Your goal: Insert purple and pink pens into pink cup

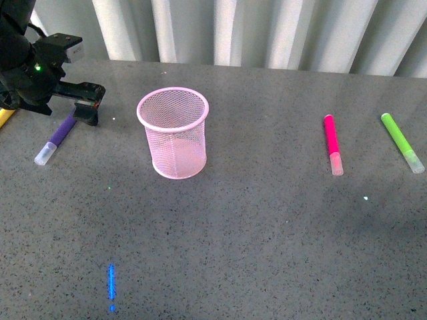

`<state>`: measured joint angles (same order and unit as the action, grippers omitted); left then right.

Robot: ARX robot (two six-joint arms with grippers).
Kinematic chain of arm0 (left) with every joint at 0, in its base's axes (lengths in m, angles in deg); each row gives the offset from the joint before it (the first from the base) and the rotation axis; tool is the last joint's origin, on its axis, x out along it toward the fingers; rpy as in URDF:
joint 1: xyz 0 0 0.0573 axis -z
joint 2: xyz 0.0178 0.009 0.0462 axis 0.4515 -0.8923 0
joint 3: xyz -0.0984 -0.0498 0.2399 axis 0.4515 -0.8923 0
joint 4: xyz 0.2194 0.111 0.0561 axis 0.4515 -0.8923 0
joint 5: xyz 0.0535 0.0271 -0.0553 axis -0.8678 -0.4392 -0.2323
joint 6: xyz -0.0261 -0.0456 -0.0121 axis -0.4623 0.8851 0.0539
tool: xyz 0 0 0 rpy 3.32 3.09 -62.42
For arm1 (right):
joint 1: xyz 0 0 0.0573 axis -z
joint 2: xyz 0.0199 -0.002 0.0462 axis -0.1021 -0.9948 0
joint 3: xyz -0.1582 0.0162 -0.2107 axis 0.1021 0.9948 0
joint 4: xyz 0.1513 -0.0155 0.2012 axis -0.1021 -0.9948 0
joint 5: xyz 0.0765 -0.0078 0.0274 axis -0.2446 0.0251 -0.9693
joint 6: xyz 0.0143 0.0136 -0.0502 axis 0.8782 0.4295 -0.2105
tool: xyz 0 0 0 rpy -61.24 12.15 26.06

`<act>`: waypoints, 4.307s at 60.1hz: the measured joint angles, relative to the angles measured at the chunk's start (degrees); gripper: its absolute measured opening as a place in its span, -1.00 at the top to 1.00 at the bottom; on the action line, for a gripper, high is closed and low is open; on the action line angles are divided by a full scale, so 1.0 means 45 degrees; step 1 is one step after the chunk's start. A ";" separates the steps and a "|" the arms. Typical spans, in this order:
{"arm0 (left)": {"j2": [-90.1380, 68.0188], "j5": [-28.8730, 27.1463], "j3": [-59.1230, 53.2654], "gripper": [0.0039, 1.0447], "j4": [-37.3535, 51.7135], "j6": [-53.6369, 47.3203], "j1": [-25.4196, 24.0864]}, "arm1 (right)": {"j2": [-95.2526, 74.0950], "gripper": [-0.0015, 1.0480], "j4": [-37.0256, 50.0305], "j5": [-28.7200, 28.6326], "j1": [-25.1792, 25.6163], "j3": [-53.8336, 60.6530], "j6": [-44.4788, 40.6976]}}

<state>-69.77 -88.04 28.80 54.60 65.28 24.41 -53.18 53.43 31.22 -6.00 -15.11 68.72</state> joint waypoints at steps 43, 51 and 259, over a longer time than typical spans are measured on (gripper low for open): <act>-0.0408 0.0034 0.0461 0.42 -0.0801 0.0160 0.0214 | 0.0000 -0.87 0.0000 0.0000 0.0000 0.0000 0.0000; -0.0228 0.0087 0.0126 0.75 -0.0602 0.0165 0.0194 | 0.0000 -0.87 0.0000 0.0000 0.0000 0.0000 0.0000; 0.9360 -0.2176 -1.5339 -0.25 1.8685 0.3725 0.3225 | -0.0005 -0.87 0.0000 0.0029 0.0000 0.0000 0.0000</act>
<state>-27.65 -97.83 -40.22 138.68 82.04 38.92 -53.20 53.43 31.35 -6.00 -15.11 68.72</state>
